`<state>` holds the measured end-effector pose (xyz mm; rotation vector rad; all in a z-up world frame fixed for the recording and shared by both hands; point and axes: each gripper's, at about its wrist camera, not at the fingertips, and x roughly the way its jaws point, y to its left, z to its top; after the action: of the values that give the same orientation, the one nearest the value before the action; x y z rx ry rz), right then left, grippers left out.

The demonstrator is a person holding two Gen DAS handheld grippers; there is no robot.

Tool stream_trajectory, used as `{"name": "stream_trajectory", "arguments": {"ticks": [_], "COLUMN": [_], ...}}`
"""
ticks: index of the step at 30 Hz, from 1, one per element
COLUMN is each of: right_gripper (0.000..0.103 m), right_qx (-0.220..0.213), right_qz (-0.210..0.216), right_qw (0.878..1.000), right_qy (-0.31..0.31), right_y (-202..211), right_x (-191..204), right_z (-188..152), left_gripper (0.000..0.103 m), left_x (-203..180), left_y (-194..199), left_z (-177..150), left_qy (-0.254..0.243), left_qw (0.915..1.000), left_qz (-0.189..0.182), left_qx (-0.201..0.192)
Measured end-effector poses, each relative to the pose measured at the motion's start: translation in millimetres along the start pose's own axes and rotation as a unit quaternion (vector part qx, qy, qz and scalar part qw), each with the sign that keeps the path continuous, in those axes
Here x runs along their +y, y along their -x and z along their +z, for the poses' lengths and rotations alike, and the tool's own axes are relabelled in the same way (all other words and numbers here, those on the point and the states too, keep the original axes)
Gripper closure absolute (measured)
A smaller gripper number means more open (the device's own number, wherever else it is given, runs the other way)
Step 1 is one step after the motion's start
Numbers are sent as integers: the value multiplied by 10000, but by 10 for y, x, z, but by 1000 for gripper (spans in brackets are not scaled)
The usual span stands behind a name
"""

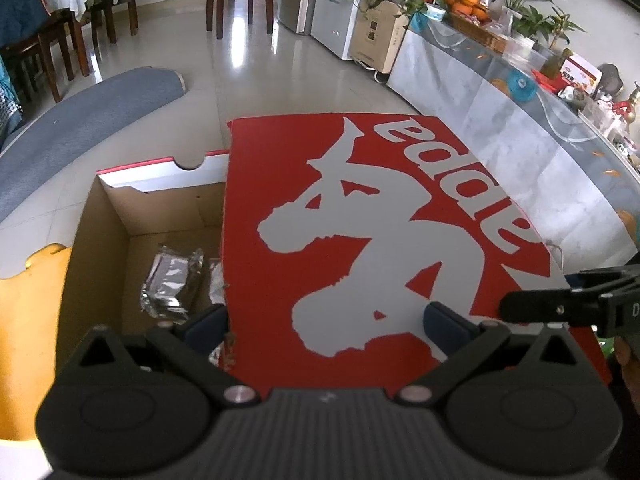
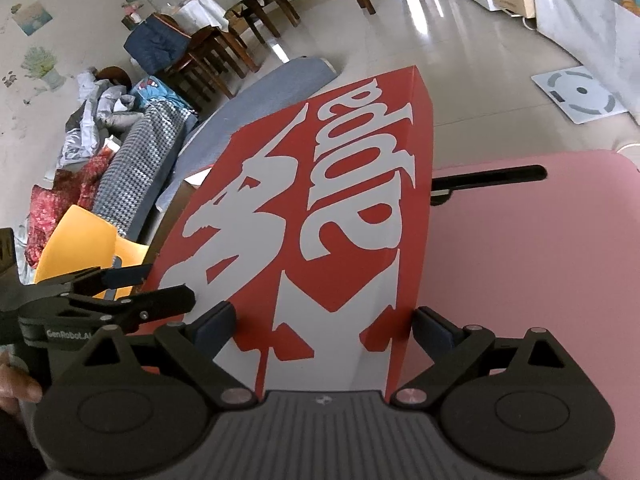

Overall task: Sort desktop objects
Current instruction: 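Lift the red lid edge upward with the right gripper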

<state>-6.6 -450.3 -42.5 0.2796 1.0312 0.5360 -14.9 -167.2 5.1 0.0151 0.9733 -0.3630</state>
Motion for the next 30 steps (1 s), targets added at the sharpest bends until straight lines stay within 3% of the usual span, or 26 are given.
{"name": "stream_trajectory", "arguments": {"ticks": [30], "right_gripper": [7], "right_qx": [-55], "right_qz": [-188], "right_qw": [9996], "right_qy": [-223], "right_y": [368], "right_x": [-759], "right_z": [31], "left_gripper": [0], "left_x": [-739], "left_y": [-343], "left_z": [193], "left_qy": [26], "left_qw": [9996], "left_qz": [-277], "left_qx": [112]}}
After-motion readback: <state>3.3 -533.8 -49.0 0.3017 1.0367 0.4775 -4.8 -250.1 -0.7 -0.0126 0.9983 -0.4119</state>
